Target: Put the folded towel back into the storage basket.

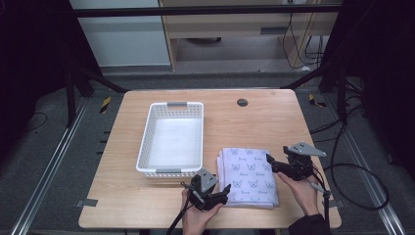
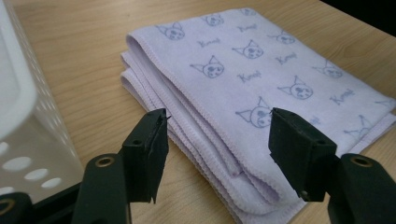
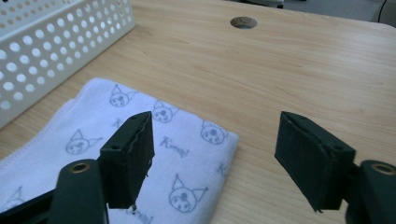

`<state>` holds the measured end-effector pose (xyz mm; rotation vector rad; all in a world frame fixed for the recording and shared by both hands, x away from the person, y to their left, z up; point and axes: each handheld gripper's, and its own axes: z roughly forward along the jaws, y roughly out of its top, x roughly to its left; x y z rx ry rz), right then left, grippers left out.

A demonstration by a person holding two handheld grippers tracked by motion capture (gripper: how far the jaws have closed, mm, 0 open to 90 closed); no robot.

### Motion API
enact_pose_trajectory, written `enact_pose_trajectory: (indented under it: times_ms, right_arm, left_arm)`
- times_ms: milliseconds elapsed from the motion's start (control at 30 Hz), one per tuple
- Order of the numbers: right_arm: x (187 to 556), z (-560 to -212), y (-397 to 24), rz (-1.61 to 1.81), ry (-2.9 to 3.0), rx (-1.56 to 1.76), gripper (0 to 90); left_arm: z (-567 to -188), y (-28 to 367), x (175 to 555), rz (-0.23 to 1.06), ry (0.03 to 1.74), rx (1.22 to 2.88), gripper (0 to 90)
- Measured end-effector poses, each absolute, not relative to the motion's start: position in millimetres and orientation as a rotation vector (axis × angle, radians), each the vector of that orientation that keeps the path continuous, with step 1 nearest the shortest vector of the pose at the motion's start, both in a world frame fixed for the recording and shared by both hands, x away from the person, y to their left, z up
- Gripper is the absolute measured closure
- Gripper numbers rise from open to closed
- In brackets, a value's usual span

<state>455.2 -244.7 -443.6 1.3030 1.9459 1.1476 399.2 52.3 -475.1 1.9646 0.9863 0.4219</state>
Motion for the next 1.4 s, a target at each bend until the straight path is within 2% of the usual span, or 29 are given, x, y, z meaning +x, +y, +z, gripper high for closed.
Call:
enact_pose_trajectory:
  times_ms: [567,1100,1400]
  right_arm:
    - [467.0,-465.1,-239.9,1.08,2.001,1.325,36.8]
    - [475.8,-483.2,-229.7,1.04,2.071,1.367,41.0]
    - [478.6,-490.4,-230.1,1.008,2.102,1.388,43.2]
  left_arm:
    - [-496.9,45.9,411.8,0.352,1.036,1.989,37.9]
    - [-504.9,42.9,418.3,0.319,1.056,2.017,29.6]
    - [-506.6,41.6,419.1,0.31,1.034,2.027,31.1]
